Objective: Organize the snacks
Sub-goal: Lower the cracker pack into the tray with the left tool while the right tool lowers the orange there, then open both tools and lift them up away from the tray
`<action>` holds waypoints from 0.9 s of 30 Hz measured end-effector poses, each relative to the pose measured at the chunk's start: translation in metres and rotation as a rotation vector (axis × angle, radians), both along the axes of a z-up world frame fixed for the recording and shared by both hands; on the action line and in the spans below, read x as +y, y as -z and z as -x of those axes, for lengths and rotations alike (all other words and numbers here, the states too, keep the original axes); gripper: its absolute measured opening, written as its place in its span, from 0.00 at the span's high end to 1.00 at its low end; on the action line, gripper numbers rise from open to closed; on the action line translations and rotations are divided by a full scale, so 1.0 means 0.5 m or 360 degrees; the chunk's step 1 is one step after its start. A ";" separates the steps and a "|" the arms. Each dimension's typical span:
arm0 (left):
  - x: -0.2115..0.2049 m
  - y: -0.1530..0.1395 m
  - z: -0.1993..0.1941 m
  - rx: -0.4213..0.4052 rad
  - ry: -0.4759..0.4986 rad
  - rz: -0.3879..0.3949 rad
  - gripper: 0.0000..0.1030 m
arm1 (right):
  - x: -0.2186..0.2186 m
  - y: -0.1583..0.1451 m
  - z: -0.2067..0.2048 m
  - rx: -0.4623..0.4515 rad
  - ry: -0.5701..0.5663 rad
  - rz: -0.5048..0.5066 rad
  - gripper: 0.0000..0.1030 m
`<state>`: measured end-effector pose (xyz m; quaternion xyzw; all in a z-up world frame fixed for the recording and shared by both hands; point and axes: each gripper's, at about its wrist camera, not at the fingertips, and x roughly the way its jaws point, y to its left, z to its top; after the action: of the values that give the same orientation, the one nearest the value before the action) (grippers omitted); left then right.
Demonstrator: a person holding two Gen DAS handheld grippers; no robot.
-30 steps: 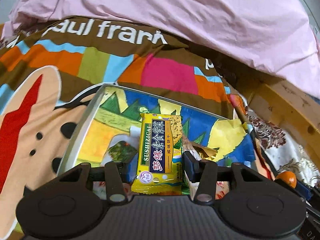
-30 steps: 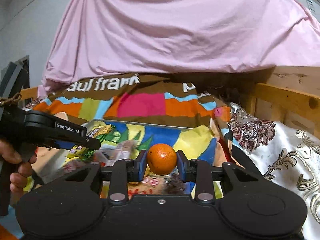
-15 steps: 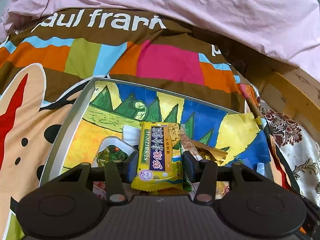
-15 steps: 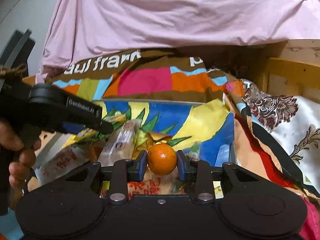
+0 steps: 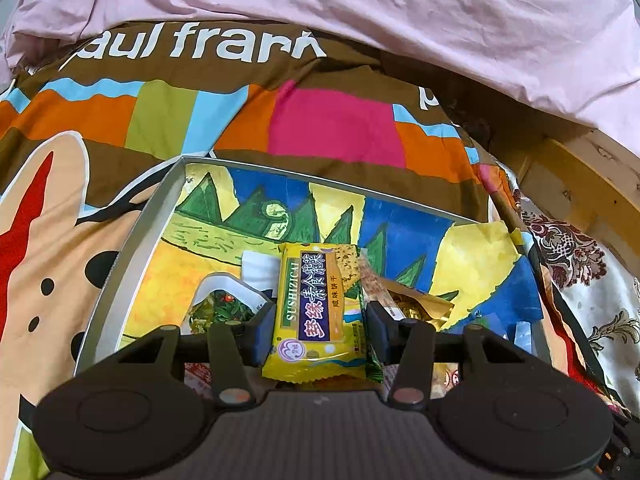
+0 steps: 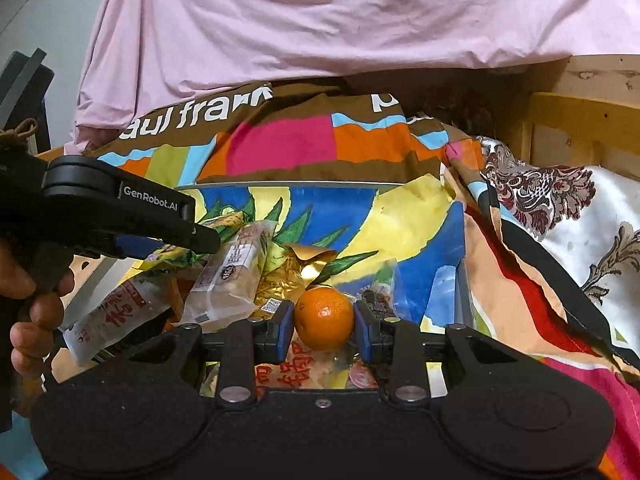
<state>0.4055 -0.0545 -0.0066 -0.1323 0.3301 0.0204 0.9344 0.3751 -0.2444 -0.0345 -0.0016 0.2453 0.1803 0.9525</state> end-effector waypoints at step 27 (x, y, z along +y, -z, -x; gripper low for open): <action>-0.003 -0.046 0.085 -0.0153 -0.0011 -0.0030 0.07 | -0.040 -0.076 0.047 -0.0164 0.0080 -0.0149 0.34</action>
<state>0.3628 -0.0563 0.0165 -0.1254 0.2840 0.0204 0.9504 0.3516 -0.2644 0.0033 0.0397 0.1873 0.1671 0.9672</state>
